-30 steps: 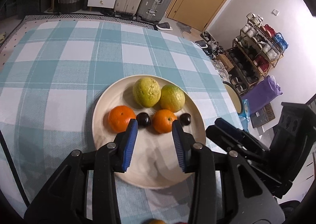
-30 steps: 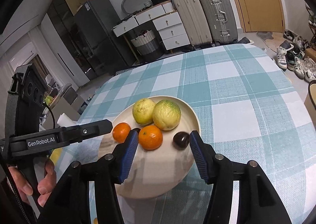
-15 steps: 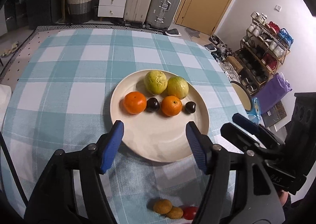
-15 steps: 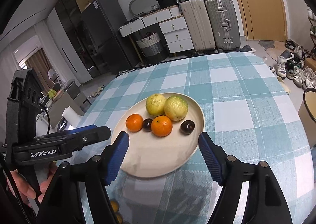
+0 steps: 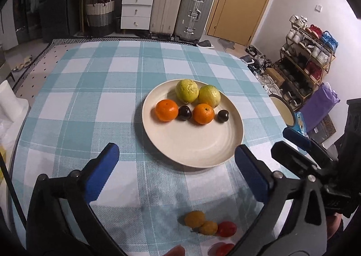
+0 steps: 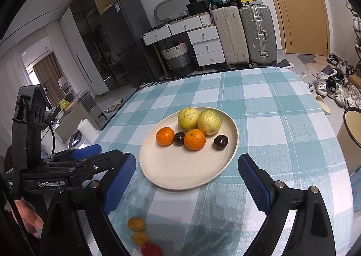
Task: Organize fruits
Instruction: 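Lift both tools away from the plate toward the kiwis and tomatoes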
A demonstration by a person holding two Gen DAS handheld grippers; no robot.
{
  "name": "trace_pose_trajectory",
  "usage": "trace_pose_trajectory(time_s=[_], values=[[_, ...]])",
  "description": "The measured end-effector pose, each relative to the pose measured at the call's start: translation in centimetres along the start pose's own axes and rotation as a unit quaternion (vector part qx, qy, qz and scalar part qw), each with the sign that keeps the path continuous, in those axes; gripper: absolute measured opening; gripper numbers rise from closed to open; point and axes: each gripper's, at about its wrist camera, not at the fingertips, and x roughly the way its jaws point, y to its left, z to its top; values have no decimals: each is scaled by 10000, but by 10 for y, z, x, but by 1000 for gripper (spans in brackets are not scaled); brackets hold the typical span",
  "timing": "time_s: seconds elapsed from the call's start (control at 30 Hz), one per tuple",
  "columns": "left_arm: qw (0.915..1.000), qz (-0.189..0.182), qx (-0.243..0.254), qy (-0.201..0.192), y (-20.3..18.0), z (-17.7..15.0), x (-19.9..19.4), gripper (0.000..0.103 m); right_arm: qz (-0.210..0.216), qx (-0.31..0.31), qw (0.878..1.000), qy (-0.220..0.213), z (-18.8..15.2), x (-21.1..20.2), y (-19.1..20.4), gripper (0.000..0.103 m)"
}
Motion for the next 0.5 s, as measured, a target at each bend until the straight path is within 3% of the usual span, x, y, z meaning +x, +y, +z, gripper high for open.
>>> trace_pose_trajectory(time_s=[0.5], values=[[9999,-19,24,125,11,-45,-19,102,-72,-150,9998,-113,-33,-27,14,103]])
